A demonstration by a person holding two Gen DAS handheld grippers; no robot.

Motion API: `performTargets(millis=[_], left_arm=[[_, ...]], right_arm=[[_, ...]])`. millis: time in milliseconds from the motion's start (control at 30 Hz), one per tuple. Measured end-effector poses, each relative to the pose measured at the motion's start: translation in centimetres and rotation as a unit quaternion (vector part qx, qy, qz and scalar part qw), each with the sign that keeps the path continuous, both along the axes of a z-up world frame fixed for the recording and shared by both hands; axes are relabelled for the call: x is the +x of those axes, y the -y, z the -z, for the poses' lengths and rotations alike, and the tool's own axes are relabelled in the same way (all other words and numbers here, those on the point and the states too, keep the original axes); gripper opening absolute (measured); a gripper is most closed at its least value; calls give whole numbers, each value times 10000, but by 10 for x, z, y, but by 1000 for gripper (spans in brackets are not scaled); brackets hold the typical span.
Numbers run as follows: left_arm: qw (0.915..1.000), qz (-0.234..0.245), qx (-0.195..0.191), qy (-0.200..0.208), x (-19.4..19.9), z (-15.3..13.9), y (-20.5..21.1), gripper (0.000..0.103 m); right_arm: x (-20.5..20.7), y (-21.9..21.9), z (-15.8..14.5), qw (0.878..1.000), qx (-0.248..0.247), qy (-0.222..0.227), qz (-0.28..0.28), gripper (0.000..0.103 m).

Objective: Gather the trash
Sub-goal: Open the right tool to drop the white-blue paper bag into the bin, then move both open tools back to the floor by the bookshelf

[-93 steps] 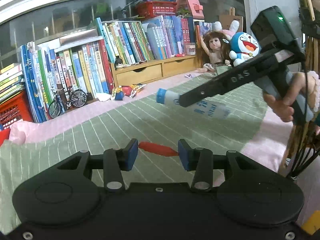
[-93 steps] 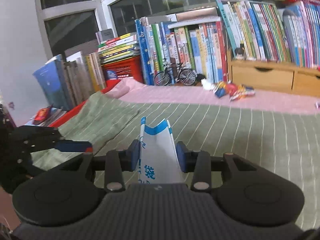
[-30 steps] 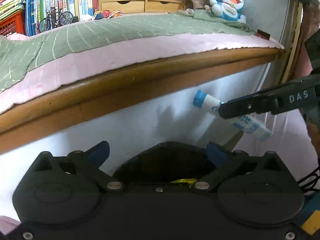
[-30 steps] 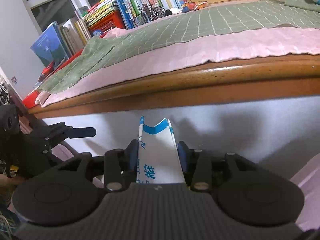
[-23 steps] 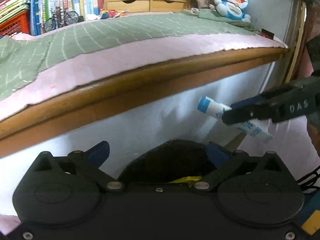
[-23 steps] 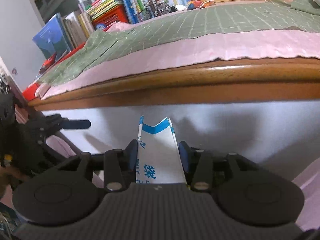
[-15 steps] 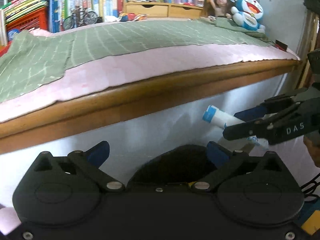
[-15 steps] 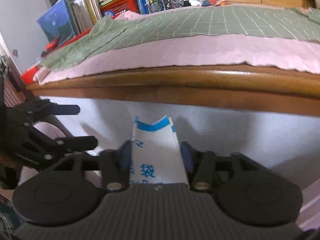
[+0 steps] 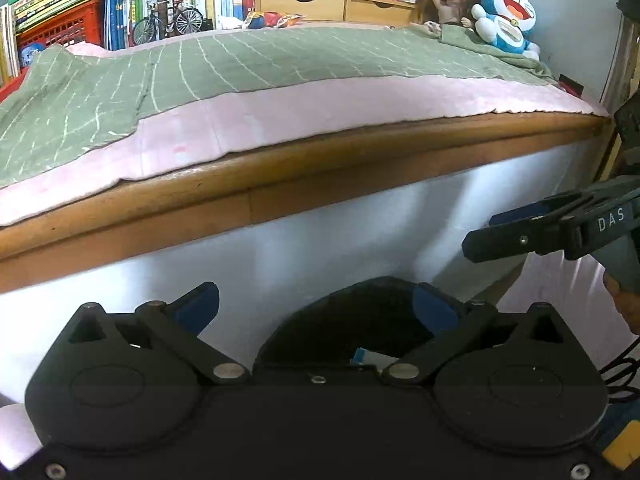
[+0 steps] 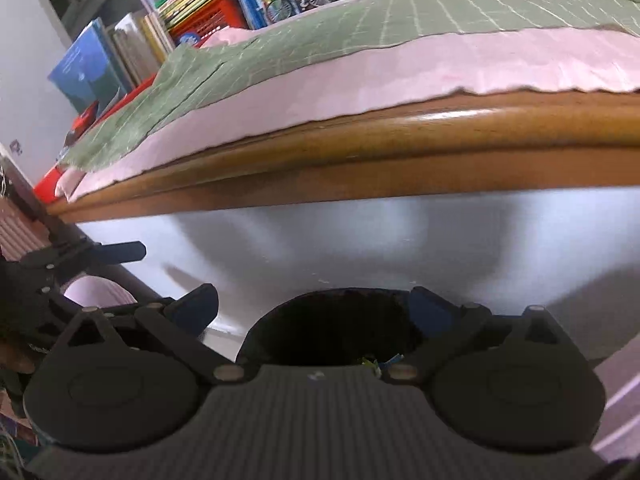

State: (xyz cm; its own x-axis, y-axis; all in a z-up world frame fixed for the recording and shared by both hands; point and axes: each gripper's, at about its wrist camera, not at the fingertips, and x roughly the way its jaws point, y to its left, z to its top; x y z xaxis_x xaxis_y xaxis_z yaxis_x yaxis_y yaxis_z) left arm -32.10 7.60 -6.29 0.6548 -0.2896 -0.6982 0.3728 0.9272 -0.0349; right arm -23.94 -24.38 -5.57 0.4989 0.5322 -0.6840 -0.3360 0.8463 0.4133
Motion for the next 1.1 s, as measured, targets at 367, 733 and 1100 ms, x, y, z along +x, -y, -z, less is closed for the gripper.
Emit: performTargets(millis=[367,733,1100], left_arm=[[9907,257,-1321,-206,17,-20,-3,103],[9947,488,-757,504,42,-78,-1,103],[9906,319,-506,1232,135,-148,-2,103]], right_arm=[[-2,18,-38,9989,379,263,-13,103],[26,21,-114,9874,473,1498,-173,103],[118,18,-175,9638,-292,2637,273,103]])
